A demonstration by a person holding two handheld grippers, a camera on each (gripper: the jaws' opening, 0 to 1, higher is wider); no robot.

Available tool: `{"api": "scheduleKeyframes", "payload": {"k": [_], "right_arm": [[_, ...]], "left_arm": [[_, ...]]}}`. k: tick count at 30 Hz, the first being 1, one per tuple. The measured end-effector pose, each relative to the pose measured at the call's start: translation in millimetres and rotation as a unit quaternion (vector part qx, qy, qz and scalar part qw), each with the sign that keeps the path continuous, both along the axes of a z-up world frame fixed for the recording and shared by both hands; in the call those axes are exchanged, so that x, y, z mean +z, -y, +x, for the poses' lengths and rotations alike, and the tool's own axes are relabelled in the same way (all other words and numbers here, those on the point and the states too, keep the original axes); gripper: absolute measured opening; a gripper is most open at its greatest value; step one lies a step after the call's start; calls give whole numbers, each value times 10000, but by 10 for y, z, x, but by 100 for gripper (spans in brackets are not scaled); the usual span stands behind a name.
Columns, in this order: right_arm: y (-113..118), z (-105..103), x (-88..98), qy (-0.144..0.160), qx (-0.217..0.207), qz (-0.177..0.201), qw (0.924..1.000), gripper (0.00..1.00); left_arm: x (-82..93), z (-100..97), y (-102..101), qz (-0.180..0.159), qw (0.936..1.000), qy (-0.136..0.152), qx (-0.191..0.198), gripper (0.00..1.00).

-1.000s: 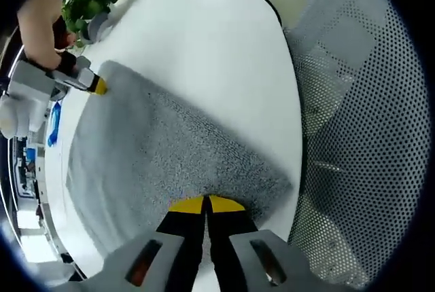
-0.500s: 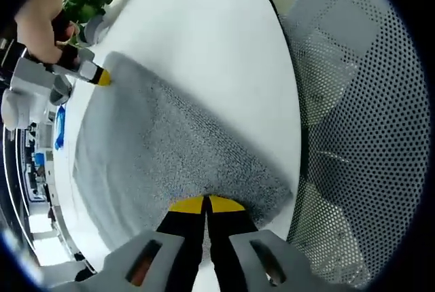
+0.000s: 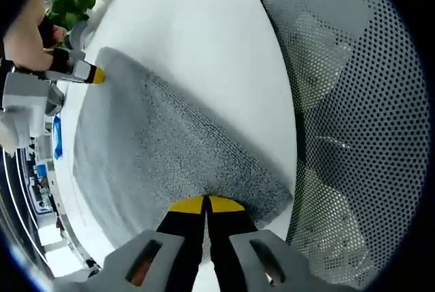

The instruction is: Fold the towel on the table until its edges align and the towel forms a compact rectangular stack.

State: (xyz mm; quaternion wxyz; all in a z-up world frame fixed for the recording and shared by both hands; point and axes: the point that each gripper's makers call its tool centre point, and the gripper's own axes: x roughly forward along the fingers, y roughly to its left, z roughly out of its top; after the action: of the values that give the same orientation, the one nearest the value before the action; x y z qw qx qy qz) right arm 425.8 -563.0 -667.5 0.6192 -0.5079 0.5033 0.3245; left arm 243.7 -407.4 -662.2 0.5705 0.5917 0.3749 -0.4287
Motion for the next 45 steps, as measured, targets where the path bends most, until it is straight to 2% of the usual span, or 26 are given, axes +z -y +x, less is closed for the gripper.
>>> {"api": "scheduleKeyframes", "payload": {"k": [4, 9, 12, 15, 19, 26, 33, 39, 45], "right_arm": [[50, -85, 6, -72, -139, 58, 9999, 0], [49, -81, -3, 20, -194, 142, 9997, 0], [83, -171, -8, -46, -260, 50, 9996, 0], [86, -187, -10, 30, -163, -68, 9998, 0], [88, -194, -3, 110, -36, -168, 9998, 0], [114, -235, 18, 195, -363, 214, 9989, 0], [125, -306, 14, 289, -523, 391, 9974, 0], [131, -346, 13, 310, -548, 378, 9973, 0], [127, -362, 3, 404, -410, 341, 9978, 0]], "left_arm": [[-7, -17, -38, 153, 9997, 24, -167, 1], [-16, -13, -32, 258, 9996, 78, -113, 1], [-15, -17, -85, 496, 9984, 64, -264, 1], [-24, -18, -117, 735, 9967, 117, -336, 1], [-10, -10, -124, 677, 9973, 145, -231, 1], [-19, 3, -169, 583, 9983, 64, -32, 1], [-15, 0, -204, 628, 9979, 74, -127, 1], [-9, 2, -237, 662, 9977, 87, -96, 1], [-10, 9, -245, 566, 9983, 55, 138, 1]]}}
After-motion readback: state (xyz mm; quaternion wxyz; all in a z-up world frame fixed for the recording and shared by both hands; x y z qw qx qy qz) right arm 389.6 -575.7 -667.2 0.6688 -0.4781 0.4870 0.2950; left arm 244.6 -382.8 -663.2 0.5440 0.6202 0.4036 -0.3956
